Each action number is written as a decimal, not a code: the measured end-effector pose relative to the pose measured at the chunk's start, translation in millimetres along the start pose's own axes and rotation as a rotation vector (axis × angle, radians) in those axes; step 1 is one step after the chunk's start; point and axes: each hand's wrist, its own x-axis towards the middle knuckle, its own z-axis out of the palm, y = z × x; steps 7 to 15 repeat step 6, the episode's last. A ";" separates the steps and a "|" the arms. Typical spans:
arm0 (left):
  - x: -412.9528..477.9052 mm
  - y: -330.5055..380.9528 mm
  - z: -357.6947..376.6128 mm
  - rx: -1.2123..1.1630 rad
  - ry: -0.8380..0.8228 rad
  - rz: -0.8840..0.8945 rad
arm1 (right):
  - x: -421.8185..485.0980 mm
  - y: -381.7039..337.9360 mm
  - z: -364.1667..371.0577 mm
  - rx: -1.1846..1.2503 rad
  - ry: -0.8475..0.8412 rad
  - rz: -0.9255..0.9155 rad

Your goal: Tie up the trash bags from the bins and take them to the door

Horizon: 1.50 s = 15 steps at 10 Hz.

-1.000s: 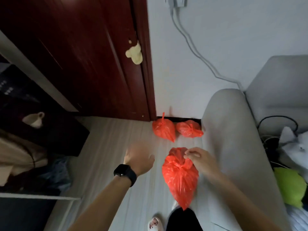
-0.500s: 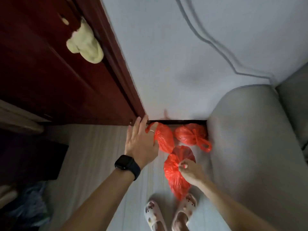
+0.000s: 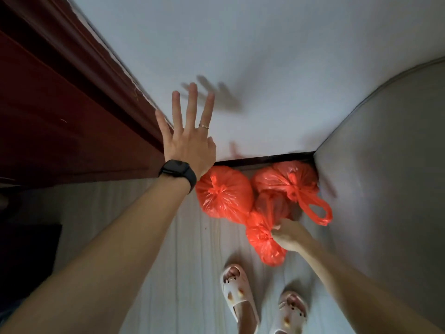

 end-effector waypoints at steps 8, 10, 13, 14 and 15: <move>-8.1 -21.1 -172.2 -0.079 -0.722 0.105 | -227.7 -126.3 -199.9 -0.362 0.328 -0.336; -8.1 -21.1 -172.2 -0.079 -0.722 0.105 | -227.7 -126.3 -199.9 -0.362 0.328 -0.336; -8.1 -21.1 -172.2 -0.079 -0.722 0.105 | -227.7 -126.3 -199.9 -0.362 0.328 -0.336; -8.1 -21.1 -172.2 -0.079 -0.722 0.105 | -227.7 -126.3 -199.9 -0.362 0.328 -0.336; -8.1 -21.1 -172.2 -0.079 -0.722 0.105 | -227.7 -126.3 -199.9 -0.362 0.328 -0.336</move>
